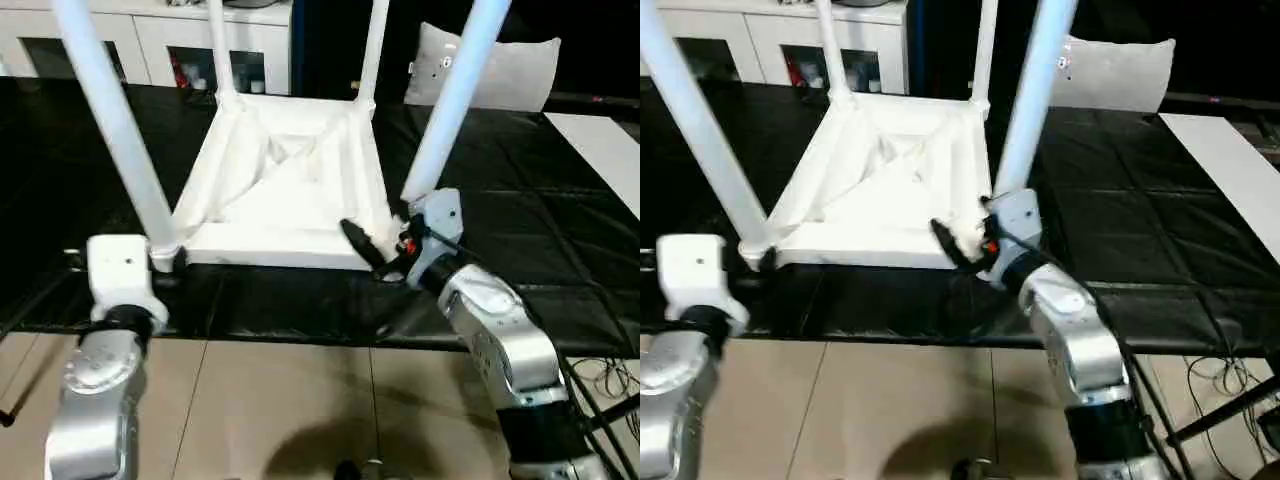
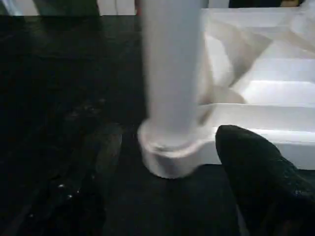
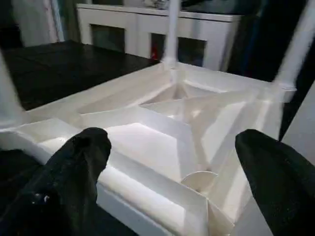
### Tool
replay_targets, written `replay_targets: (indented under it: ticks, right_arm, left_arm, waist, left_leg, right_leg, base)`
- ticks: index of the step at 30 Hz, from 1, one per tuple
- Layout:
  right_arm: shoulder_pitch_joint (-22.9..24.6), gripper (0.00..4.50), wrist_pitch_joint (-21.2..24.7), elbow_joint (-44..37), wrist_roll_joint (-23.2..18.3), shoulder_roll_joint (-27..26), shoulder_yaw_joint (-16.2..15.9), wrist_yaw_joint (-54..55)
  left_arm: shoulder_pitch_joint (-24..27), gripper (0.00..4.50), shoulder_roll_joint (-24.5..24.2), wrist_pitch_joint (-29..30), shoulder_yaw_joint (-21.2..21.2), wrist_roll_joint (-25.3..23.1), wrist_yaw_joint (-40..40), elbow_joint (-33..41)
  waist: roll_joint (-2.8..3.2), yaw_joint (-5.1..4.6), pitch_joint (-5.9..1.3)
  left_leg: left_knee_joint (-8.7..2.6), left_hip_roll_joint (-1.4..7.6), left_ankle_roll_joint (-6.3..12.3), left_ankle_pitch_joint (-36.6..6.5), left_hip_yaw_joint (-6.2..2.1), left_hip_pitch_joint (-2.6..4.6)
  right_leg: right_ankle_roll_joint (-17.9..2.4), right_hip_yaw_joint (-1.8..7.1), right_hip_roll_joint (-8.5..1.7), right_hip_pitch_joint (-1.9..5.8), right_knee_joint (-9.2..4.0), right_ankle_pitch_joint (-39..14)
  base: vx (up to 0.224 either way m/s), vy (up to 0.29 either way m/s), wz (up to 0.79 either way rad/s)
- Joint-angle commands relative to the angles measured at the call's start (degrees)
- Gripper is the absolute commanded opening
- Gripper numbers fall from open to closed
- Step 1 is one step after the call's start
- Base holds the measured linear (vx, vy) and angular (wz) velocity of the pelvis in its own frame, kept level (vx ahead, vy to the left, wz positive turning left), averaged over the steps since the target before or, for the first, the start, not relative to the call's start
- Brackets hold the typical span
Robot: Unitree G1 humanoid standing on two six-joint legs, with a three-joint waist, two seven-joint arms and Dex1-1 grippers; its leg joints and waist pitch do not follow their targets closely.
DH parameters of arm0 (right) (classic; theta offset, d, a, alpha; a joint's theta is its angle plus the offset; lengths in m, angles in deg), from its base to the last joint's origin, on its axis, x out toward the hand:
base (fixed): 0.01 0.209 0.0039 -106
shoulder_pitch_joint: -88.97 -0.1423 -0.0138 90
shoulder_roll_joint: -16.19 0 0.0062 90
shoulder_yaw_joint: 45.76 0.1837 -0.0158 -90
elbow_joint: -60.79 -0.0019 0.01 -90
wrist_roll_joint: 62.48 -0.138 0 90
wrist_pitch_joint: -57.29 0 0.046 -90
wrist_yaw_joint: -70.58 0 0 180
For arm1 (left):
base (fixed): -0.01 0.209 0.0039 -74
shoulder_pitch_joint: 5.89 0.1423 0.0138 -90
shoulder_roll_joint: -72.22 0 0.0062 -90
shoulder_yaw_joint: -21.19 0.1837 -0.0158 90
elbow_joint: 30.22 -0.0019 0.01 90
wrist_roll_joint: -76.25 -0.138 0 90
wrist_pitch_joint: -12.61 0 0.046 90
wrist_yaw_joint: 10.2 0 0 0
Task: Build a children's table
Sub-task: Flip table
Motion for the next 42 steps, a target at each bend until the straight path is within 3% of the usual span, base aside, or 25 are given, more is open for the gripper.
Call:
replay_targets:
  ticks: [1,2,6,7,8,9,11,12,14,15,16,19,21,22,23,24,25,35,40,41,42]
  right_arm:
    - [-0.3,4.50,-0.6,2.4,1.7,1.2,3.1,3.2]
    - [-0.3,4.50,-0.6,2.5,1.8,1.2,3.1,3.3]
    - [1.6,4.50,0.2,1.0,1.5,0.6,1.4,1.9]
    - [2.6,4.50,0.7,0.2,1.1,0.0,0.3,1.2]
    - [2.6,4.50,0.7,0.2,1.1,0.0,0.3,1.2]
    - [3.9,4.50,0.9,-0.5,1.1,-0.8,-1.4,0.7]
    - [4.9,4.50,0.9,-0.9,1.1,-1.5,-3.0,0.6]
    - [5.1,4.50,0.8,-1.0,1.2,-1.7,-3.4,0.7]
    - [5.2,4.50,1.0,-1.0,1.2,-1.9,-3.7,0.8]
    - [5.4,4.50,1.2,-1.1,1.2,-2.1,-4.0,0.7]
    - [6.6,4.50,1.7,-2.5,0.9,-2.4,-5.7,-0.8]
    - [7.8,4.50,2.1,-3.8,0.5,-2.0,-7.7,-3.2]
    - [8.2,4.50,2.4,-4.0,0.2,-1.8,-8.3,-4.3]
    - [8.3,4.50,2.1,-3.8,0.0,-1.4,-8.8,-5.2]
    - [8.2,4.50,1.6,-3.4,0.2,-1.1,-9.1,-5.6]
    - [8.2,4.50,1.6,-3.3,0.2,-1.0,-9.1,-5.7]
    - [8.2,4.50,1.5,-3.0,0.0,-1.0,-9.0,-6.0]
    - [8.3,4.50,2.0,-4.0,-0.9,-0.8,-9.5,-8.6]
    - [8.9,4.50,2.1,-4.8,-1.6,-0.2,-10.5,-10.7]
    - [9.0,4.50,2.2,-4.9,-1.5,-0.1,-10.6,-10.9]
    - [9.1,4.50,2.2,-5.0,-1.4,0.0,-10.7,-10.8]
  left_arm:
    - [-2.1,3.70,-0.9,-1.3,0.6,2.2,-2.1,-2.1]
    - [-2.1,3.79,-0.9,-1.3,0.7,2.2,-2.2,-2.2]
    - [-5.7,3.79,-3.0,-3.1,1.4,3.5,-5.2,-7.5]
    - [-6.8,3.79,-3.0,-2.7,1.5,5.7,-7.8,-8.7]
    - [-6.8,3.79,-3.0,-2.7,1.5,5.7,-7.8,-8.7]
    - [-7.7,3.79,-4.2,-2.5,3.4,6.3,-11.3,-10.7]
    - [-9.1,3.79,-5.1,-3.1,4.3,5.9,-12.2,-13.9]
    - [-9.8,3.79,-5.3,-3.7,4.2,5.7,-11.9,-15.3]
    - [-10.4,3.79,-5.7,-4.3,4.3,5.3,-11.7,-16.4]
    - [-11.1,3.48,-6.1,-4.9,4.4,4.9,-11.3,-17.8]
    - [-13.8,3.48,-5.7,-7.2,3.0,5.0,-9.3,-21.6]
    - [-16.0,3.48,-5.5,-9.4,2.8,5.4,-9.0,-24.2]
    - [-16.6,3.48,-5.1,-9.7,2.9,6.1,-9.6,-24.9]
    - [-17.1,3.48,-5.0,-10.0,3.1,6.3,-9.8,-25.6]
    - [-17.4,3.48,-5.0,-10.3,3.5,6.4,-10.1,-26.4]
    - [-17.4,3.48,-5.0,-10.3,3.6,6.4,-10.1,-26.4]
    - [-17.5,3.48,-5.0,-10.9,3.8,6.3,-10.1,-27.1]
    - [-17.7,3.48,-4.6,-13.7,3.9,6.6,-9.2,-30.2]
    - [-18.8,3.48,-5.1,-15.3,3.7,6.2,-8.4,-32.6]
    - [-18.9,3.48,-5.1,-15.4,3.7,6.3,-8.4,-32.9]
    - [-19.2,3.48,-5.3,-15.8,3.7,6.2,-8.4,-33.6]
  waist:
    - [0.11,0.08,-3.59]
    - [0.44,0.31,-3.73]
    - [0.23,0.56,-4.38]
    - [-0.05,0.58,-4.51]
    - [0.01,0.76,-4.52]
    - [-0.47,0.68,-4.72]
    - [-0.10,1.04,-5.01]
    - [-0.25,1.09,-5.01]
    - [0.04,1.58,-5.02]
    - [0.07,1.64,-5.00]
    - [0.14,1.75,-4.99]
    - [0.59,1.97,-5.04]
    - [0.37,1.91,-5.06]
    - [1.06,1.89,-4.98]
    - [0.83,1.80,-5.06]
    - [0.78,1.87,-5.13]
    - [1.14,1.99,-5.02]
    - [0.73,2.01,-5.19]
    - [0.86,2.16,-5.19]
    - [1.12,2.17,-5.17]
    - [0.95,2.12,-5.23]
  left_leg:
    - [-5.31,3.50,4.66,-11.8,-0.77,-0.39]
    - [-5.36,3.57,4.61,-10.7,-0.73,-0.41]
    - [-5.49,3.97,5.16,-6.7,-0.88,-0.94]
    - [-5.47,4.04,5.63,-4.9,-0.87,-1.31]
    - [-5.35,4.04,5.65,-4.6,-0.66,-1.14]
    - [-5.29,4.06,5.72,-4.3,-0.62,-1.22]
    - [-5.08,3.88,6.46,-0.9,-0.55,-1.38]
    - [-5.06,3.69,6.83,-0.2,-0.44,-1.40]
    - [-5.10,4.03,7.32,1.8,-0.49,-1.36]
    - [-5.12,4.15,7.11,1.4,-0.43,-1.26]
    - [-5.20,4.29,6.48,0.8,-0.43,-1.18]
    - [-5.48,4.38,5.23,-1.8,-0.67,-1.24]
    - [-5.55,4.52,4.33,-2.9,-0.71,-1.33]
    - [-5.53,4.47,3.67,-3.8,-0.68,-1.37]
    - [-5.51,4.39,3.26,-4.3,-0.67,-1.46]
    - [-5.45,4.31,3.22,-4.3,-0.63,-1.35]
    - [-5.47,4.22,3.12,-4.3,-0.60,-1.36]
    - [-5.48,4.45,3.30,-3.7,-0.61,-1.55]
    - [-5.48,4.50,3.41,-3.7,-0.67,-1.49]
    - [-5.47,4.50,3.32,-3.7,-0.69,-1.48]
    - [-5.45,4.48,3.30,-3.8,-0.63,-1.44]
  right_leg:
    - [-3.2,3.41,-5.09,2.18,-5.48,-27.4]
    - [-4.0,3.53,-5.02,2.15,-5.18,-25.6]
    - [-6.3,3.91,-5.16,2.68,-3.91,-18.0]
    - [-7.2,4.04,-5.34,2.97,-3.64,-16.3]
    - [-8.0,4.16,-5.40,2.66,-3.70,-16.4]
    - [-8.3,4.20,-5.50,2.86,-3.61,-16.2]
    - [-8.9,4.26,-5.57,3.04,-3.27,-14.5]
    - [-8.7,4.24,-5.39,2.98,-3.41,-14.2]
    - [-9.3,4.11,-5.42,3.03,-3.14,-13.0]
    - [-9.4,4.09,-5.46,2.99,-3.18,-13.4]
    - [-9.3,4.02,-5.42,3.03,-3.20,-14.1]
    - [-8.1,3.87,-5.41,3.34,-3.54,-15.1]
    - [-8.3,3.96,-5.65,3.44,-3.51,-15.6]
    - [-8.4,4.02,-5.67,3.43,-3.58,-15.8]
    - [-8.3,4.01,-5.60,3.55,-3.68,-15.7]
    - [-8.3,4.02,-5.57,3.51,-3.65,-15.7]
    - [-8.4,4.06,-5.59,3.46,-3.64,-16.0]
    - [-8.4,3.92,-5.60,3.64,-3.57,-15.3]
    - [-7.9,3.88,-5.70,3.61,-3.68,-16.2]
    - [-8.0,3.86,-5.68,3.58,-3.65,-16.0]
    - [-8.0,3.86,-5.59,3.56,-3.68,-15.8]
  base:
    - [0.000,0.000,0.00]
    - [0.000,0.000,0.00]
    - [0.000,0.000,0.00]
    - [0.000,0.000,0.00]
    - [0.000,0.000,0.00]
    - [0.000,0.000,0.00]
    - [0.000,0.000,0.00]
    - [0.000,0.000,0.00]
    - [0.000,0.000,0.00]
    - [0.000,0.000,0.00]
    - [0.000,0.000,0.00]
    - [0.000,0.000,0.00]
    - [0.000,0.000,0.00]
    - [0.000,0.000,0.00]
    - [0.000,0.000,0.00]
    - [0.000,0.000,0.00]
    - [0.000,0.000,0.00]
    - [0.000,0.000,0.00]
    - [0.000,0.000,0.00]
    - [0.000,0.000,0.00]
    - [0.000,0.000,0.00]
